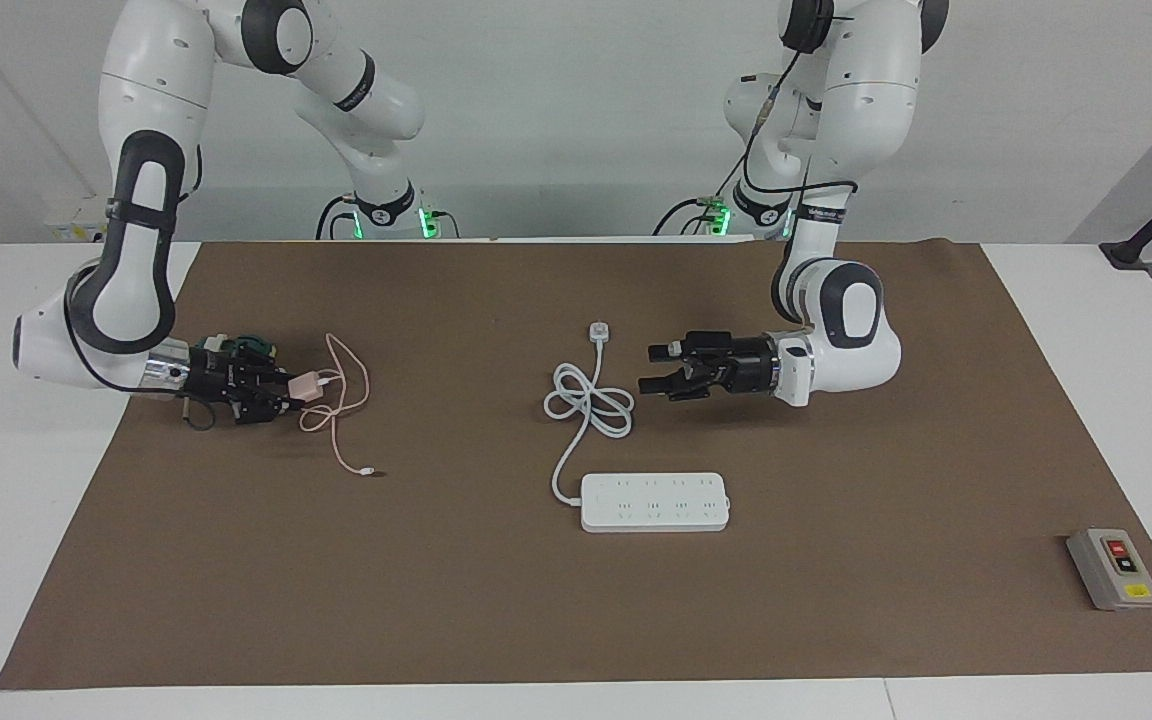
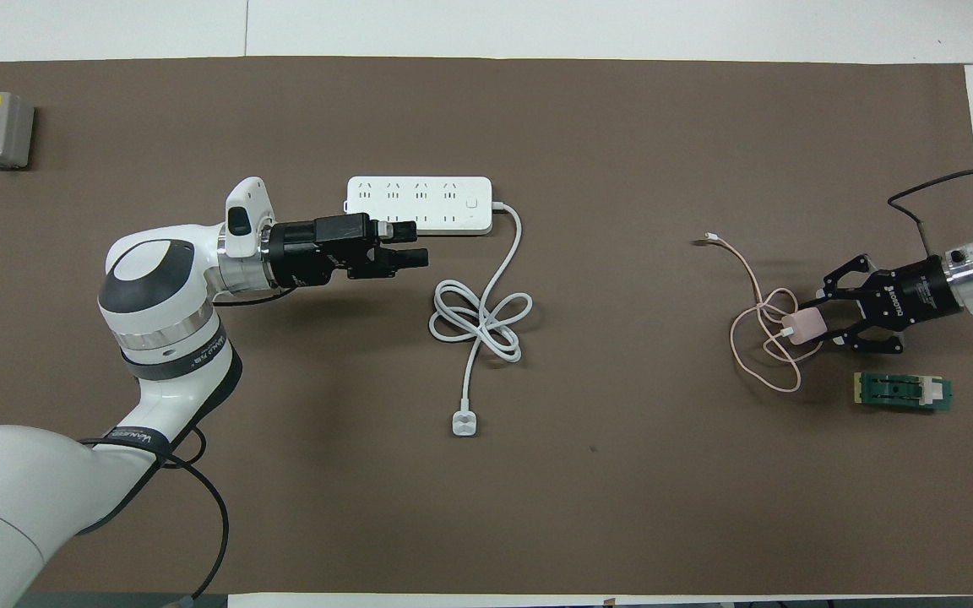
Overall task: Plug charger into power strip
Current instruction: 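Grasp the pink charger with the right gripper and lift it, then carry the pink charger to the power strip socket near the left gripper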
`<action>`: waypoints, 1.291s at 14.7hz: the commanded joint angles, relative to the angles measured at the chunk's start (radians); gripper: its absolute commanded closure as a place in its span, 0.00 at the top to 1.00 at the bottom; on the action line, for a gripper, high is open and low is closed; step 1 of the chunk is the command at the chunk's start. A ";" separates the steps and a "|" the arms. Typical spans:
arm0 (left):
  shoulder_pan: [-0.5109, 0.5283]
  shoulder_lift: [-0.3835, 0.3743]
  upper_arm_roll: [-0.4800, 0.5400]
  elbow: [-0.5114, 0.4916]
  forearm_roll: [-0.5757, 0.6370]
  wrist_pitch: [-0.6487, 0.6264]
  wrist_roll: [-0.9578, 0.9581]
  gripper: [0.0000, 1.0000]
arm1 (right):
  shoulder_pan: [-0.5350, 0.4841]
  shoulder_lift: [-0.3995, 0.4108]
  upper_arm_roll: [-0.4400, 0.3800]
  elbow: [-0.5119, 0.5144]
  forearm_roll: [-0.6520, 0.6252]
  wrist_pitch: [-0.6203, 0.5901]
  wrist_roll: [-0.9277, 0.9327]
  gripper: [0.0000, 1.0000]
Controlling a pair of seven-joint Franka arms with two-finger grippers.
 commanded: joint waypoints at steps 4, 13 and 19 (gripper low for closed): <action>-0.020 -0.012 0.008 -0.009 -0.027 0.032 -0.016 1.00 | 0.163 -0.101 0.004 0.110 -0.042 -0.036 0.220 0.00; -0.005 -0.004 0.011 0.025 -0.025 0.019 -0.012 1.00 | 0.484 -0.072 0.015 0.287 0.104 0.140 0.719 0.00; -0.006 0.011 0.014 0.042 -0.024 0.034 0.010 1.00 | 0.671 -0.026 0.015 0.342 0.127 0.347 0.954 0.00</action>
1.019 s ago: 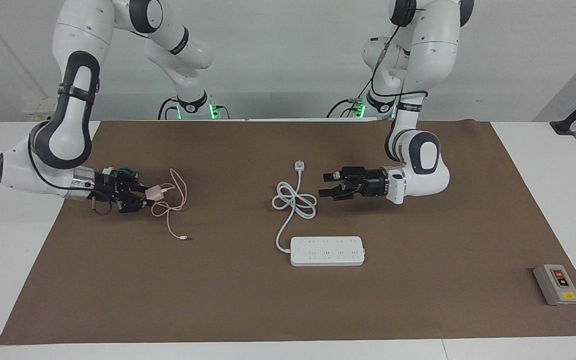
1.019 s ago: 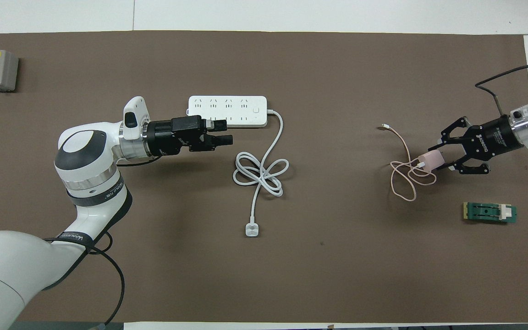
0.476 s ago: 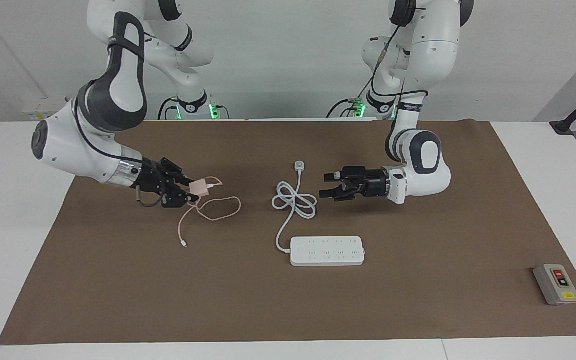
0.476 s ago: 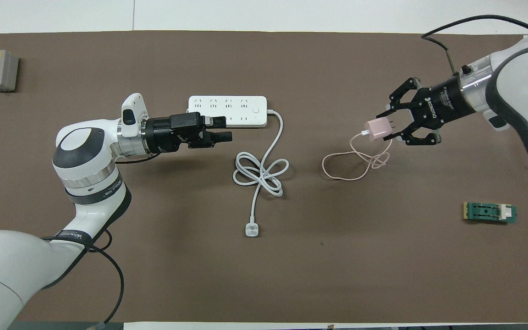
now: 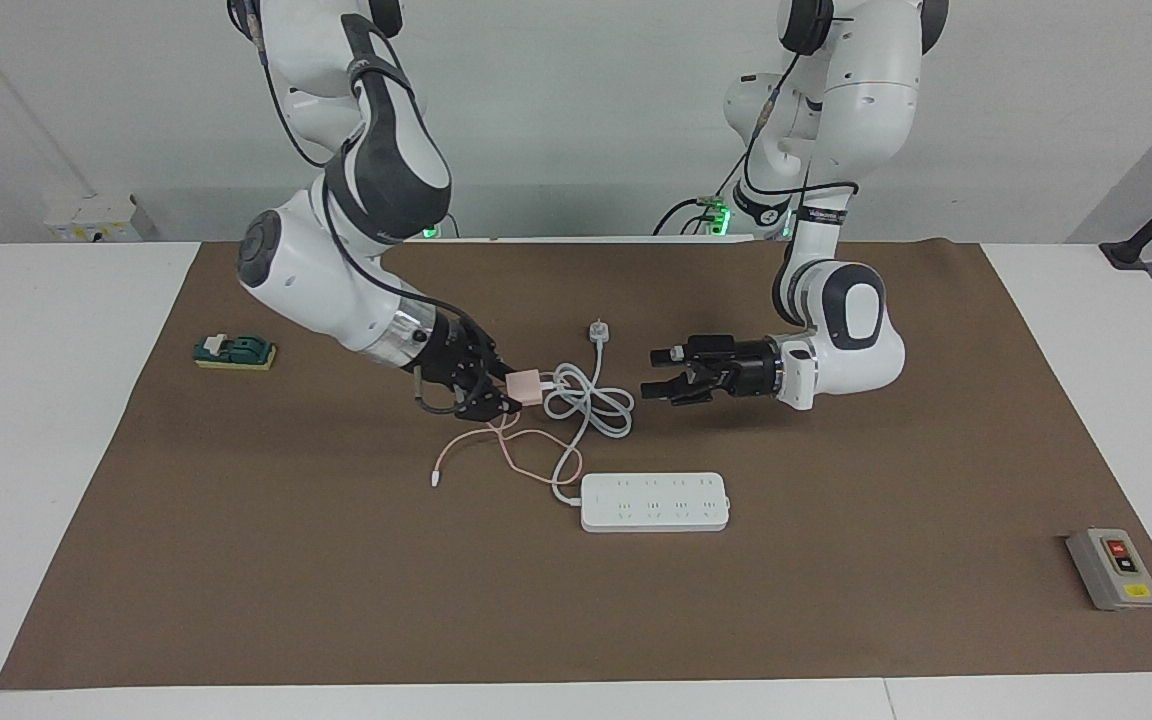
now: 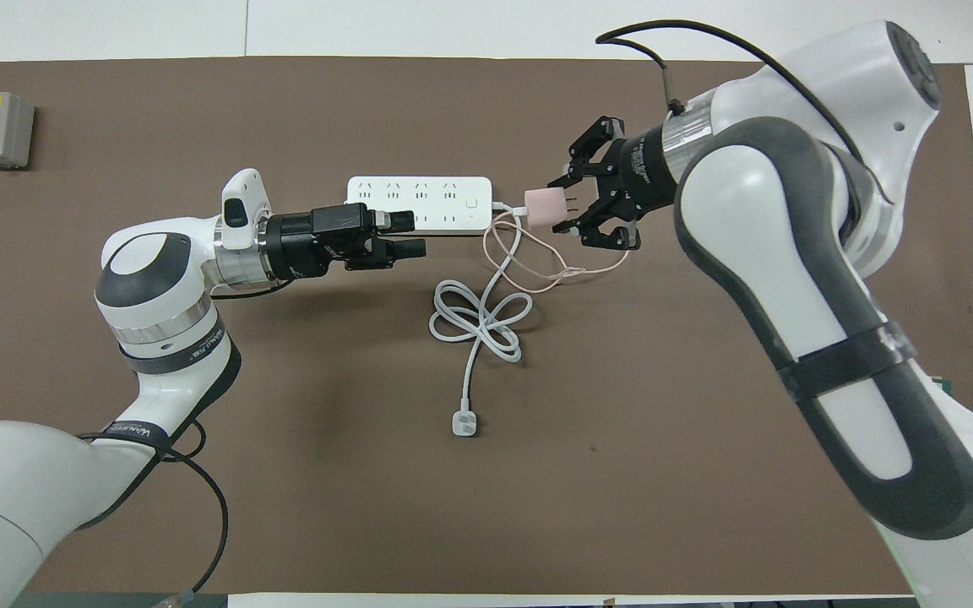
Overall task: Plug charger into power strip
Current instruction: 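Carry the pink charger to the power strip socket near the left gripper, then push the charger plug into the power strip socket with the right gripper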
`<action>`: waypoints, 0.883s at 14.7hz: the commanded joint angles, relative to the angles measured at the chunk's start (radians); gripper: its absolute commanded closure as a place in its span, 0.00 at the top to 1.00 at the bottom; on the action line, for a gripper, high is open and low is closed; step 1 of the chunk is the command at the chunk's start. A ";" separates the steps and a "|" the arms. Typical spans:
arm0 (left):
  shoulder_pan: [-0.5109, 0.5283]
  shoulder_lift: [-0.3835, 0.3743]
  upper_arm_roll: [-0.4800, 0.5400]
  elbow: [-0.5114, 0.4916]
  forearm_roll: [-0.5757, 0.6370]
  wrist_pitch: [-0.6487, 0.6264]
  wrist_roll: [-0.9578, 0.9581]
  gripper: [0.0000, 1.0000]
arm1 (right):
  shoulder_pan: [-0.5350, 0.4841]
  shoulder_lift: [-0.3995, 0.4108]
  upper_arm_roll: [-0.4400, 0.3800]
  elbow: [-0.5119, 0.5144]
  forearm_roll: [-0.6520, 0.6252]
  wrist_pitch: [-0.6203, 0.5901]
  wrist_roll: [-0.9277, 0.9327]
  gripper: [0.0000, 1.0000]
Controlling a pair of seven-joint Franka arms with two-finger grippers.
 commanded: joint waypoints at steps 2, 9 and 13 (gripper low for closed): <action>-0.005 -0.002 0.008 0.012 -0.017 0.042 0.015 1.00 | 0.069 0.068 -0.007 0.076 0.056 0.085 0.087 0.00; -0.019 -0.012 0.006 0.015 -0.017 0.094 0.038 1.00 | 0.157 0.131 -0.005 0.107 0.057 0.175 0.123 0.00; -0.019 -0.003 0.006 0.015 -0.017 0.110 0.070 1.00 | 0.172 0.131 -0.005 0.107 0.062 0.183 0.123 0.00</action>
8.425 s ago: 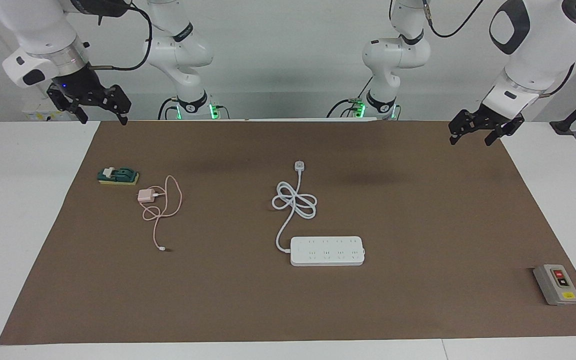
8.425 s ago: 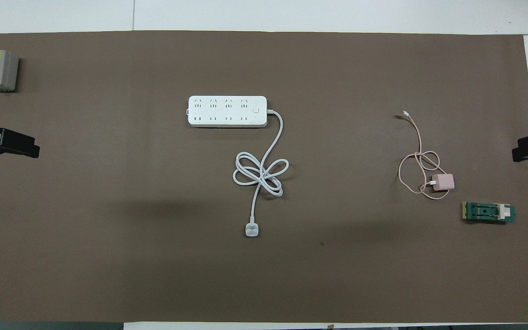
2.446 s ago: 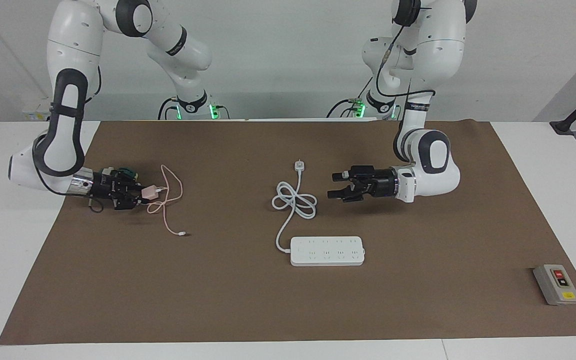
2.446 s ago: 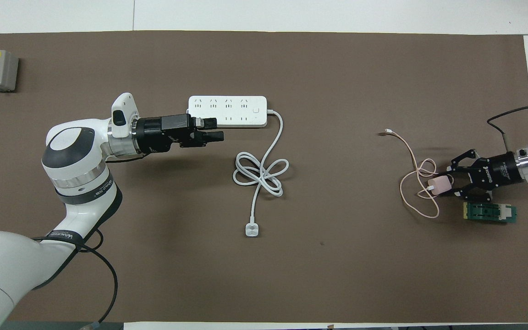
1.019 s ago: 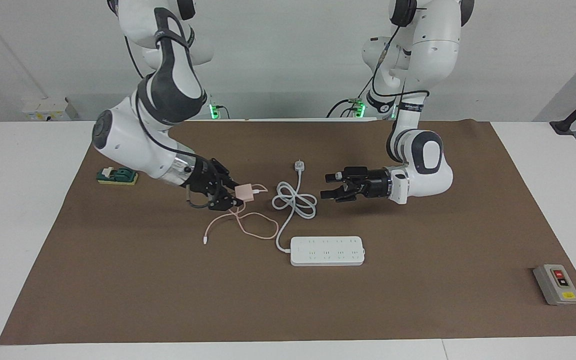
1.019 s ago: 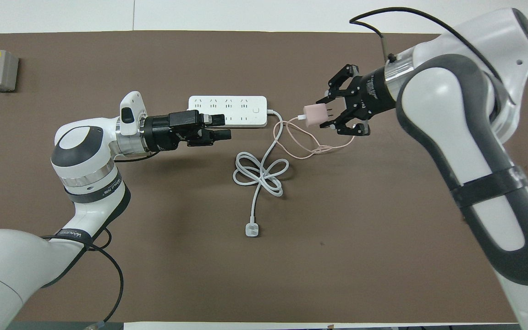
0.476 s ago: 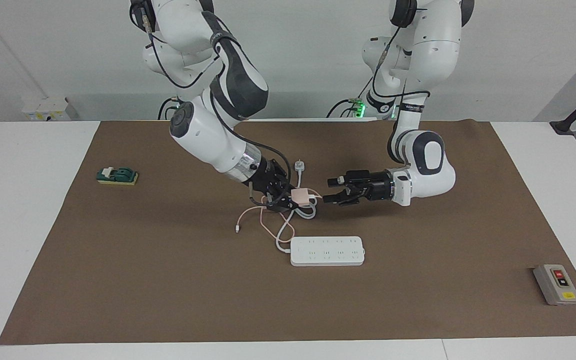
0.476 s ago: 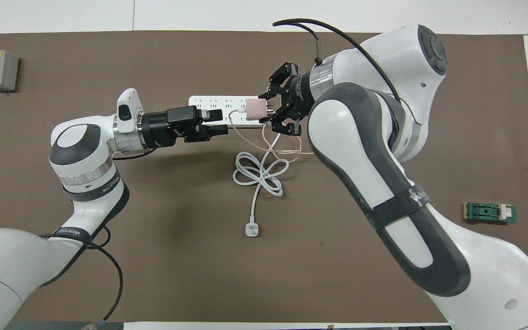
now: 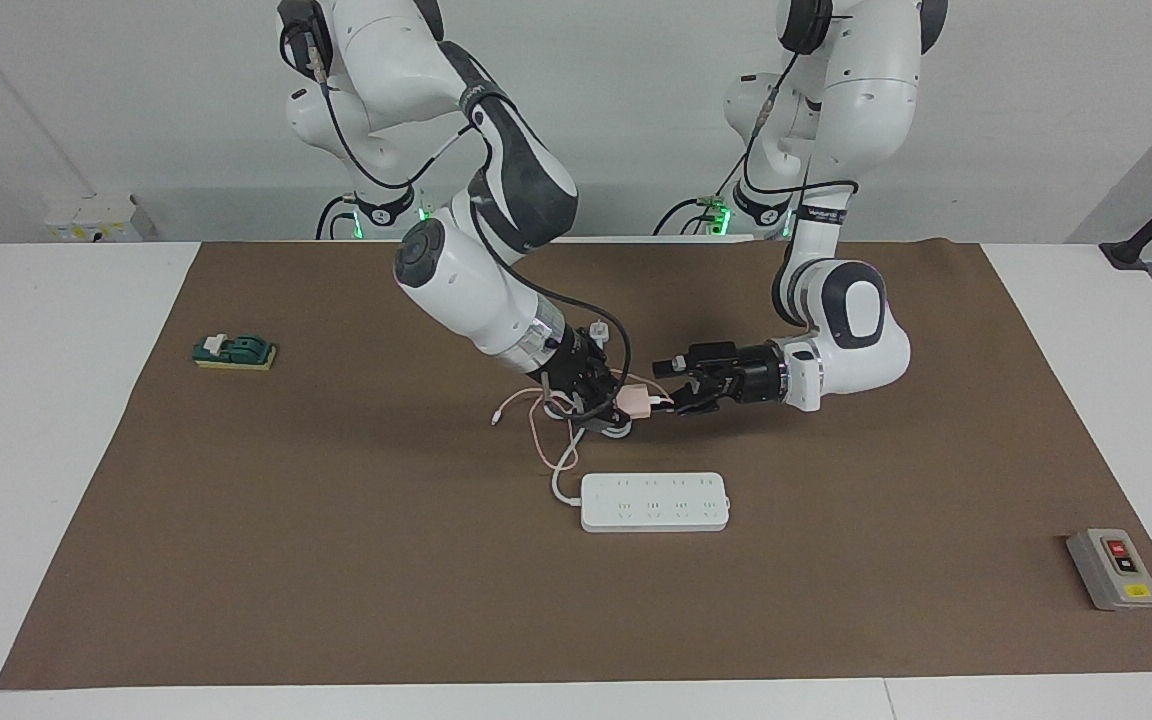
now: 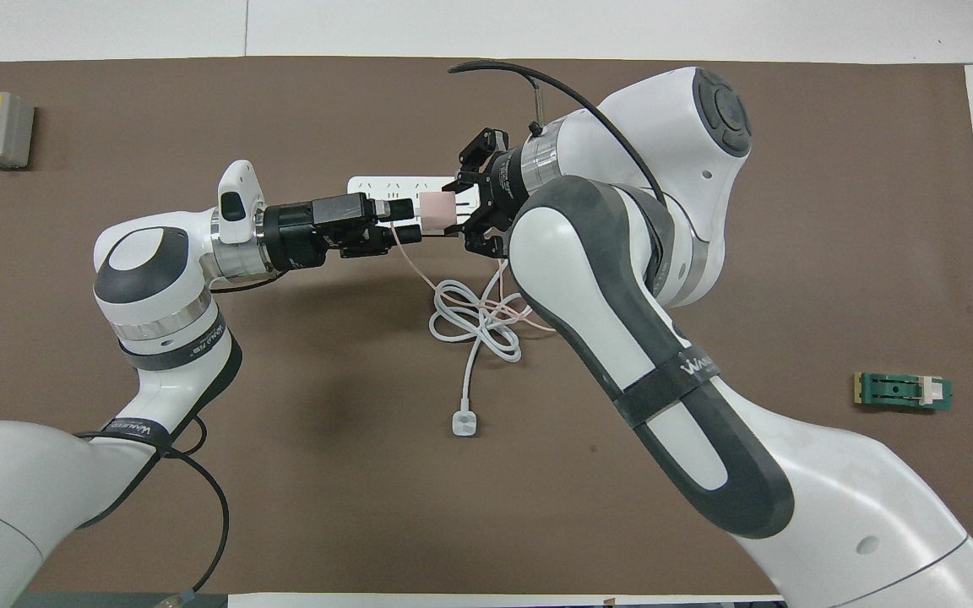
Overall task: Plug charger into power strip
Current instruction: 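Push the charger plug into the power strip socket with the right gripper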
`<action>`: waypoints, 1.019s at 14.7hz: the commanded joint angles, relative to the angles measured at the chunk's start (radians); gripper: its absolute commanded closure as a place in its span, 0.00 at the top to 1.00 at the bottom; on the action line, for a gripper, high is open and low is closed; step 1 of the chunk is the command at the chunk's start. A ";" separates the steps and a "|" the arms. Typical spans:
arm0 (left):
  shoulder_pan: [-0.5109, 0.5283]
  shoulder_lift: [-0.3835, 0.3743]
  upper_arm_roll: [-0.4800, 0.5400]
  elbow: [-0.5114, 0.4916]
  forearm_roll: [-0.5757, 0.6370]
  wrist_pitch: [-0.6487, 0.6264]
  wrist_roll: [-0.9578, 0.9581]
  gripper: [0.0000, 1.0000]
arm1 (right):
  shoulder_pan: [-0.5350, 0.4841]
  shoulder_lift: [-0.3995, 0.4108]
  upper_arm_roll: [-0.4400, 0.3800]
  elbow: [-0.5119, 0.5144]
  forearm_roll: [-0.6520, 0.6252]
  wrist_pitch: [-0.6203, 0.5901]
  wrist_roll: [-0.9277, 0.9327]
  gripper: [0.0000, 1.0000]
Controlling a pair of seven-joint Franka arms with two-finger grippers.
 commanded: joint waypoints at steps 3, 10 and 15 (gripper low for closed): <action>-0.031 -0.005 0.004 -0.004 -0.017 0.052 0.028 1.00 | 0.020 0.013 -0.005 0.027 0.028 0.006 0.017 0.00; -0.030 -0.005 0.002 -0.001 -0.017 0.048 0.026 1.00 | 0.025 0.013 -0.005 0.027 0.028 0.011 0.031 0.00; -0.030 -0.008 0.002 -0.001 -0.017 0.028 0.029 0.51 | 0.025 0.013 -0.005 0.027 0.028 0.009 0.031 0.00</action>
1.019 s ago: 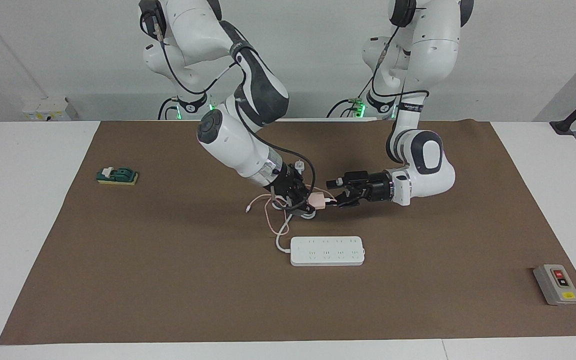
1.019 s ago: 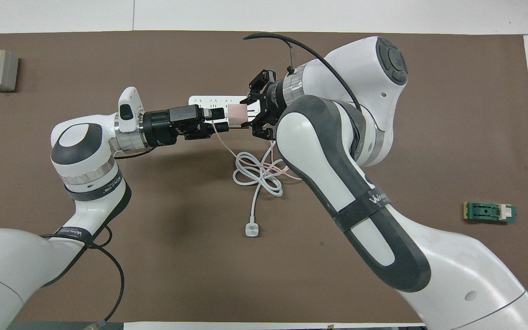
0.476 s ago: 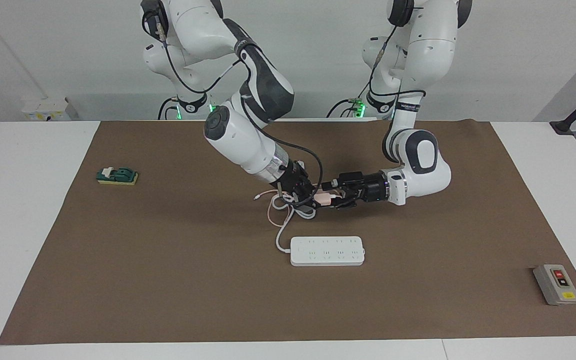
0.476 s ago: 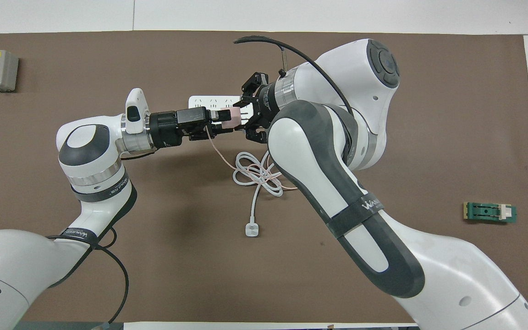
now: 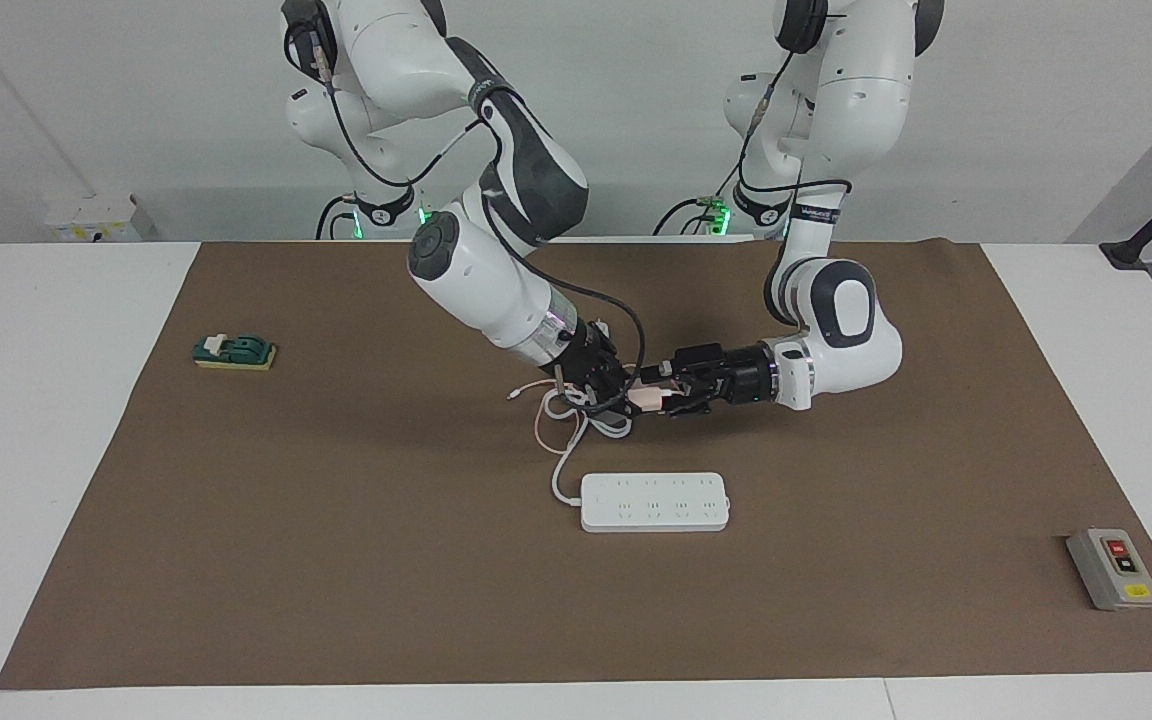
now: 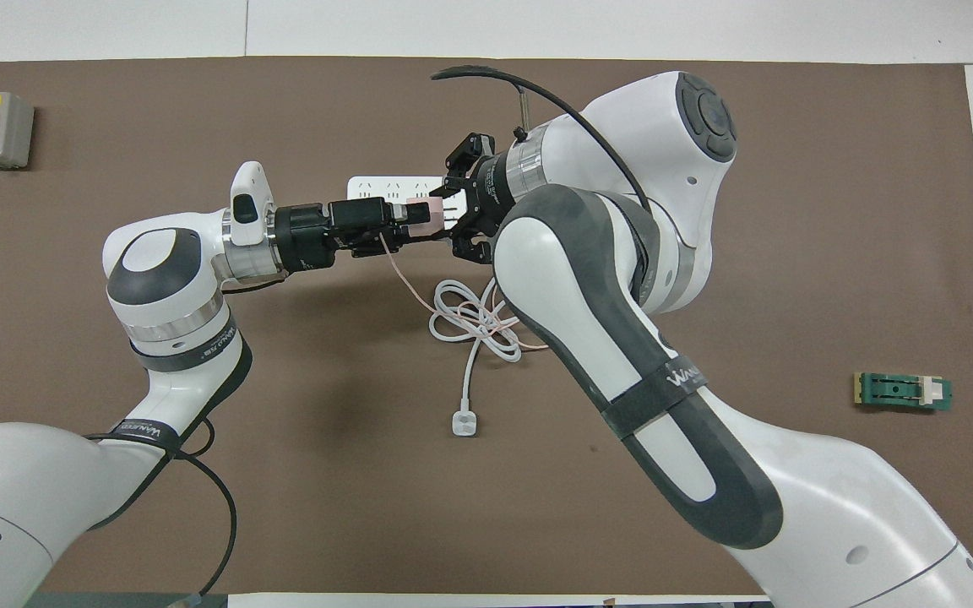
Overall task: Plug charger into power strip
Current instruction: 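Push the charger plug into the power strip socket with the right gripper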
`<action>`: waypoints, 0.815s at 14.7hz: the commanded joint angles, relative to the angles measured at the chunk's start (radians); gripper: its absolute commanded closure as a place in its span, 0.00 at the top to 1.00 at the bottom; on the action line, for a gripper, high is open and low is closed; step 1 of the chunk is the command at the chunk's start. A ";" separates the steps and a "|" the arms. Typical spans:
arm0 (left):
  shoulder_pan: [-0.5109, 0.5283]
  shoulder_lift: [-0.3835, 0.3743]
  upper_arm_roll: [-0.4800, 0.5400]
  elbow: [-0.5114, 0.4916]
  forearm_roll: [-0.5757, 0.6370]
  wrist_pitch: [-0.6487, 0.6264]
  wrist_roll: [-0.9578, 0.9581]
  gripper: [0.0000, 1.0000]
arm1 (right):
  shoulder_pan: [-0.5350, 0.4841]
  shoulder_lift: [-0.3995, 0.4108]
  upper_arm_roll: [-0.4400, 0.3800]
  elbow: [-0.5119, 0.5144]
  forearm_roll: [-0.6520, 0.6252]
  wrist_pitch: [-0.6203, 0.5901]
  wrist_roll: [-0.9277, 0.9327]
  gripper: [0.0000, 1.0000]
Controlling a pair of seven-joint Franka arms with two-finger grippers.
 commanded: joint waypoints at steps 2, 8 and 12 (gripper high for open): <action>-0.007 0.000 0.006 -0.001 -0.018 -0.017 0.040 0.23 | 0.006 0.013 -0.005 0.021 0.029 0.010 0.021 0.00; -0.007 0.009 0.003 0.016 -0.020 -0.021 0.072 0.00 | -0.003 0.015 -0.005 0.021 0.029 0.013 0.077 0.15; -0.004 0.006 0.008 0.028 -0.018 -0.018 0.072 0.00 | -0.055 0.010 -0.007 0.029 0.029 -0.002 0.082 1.00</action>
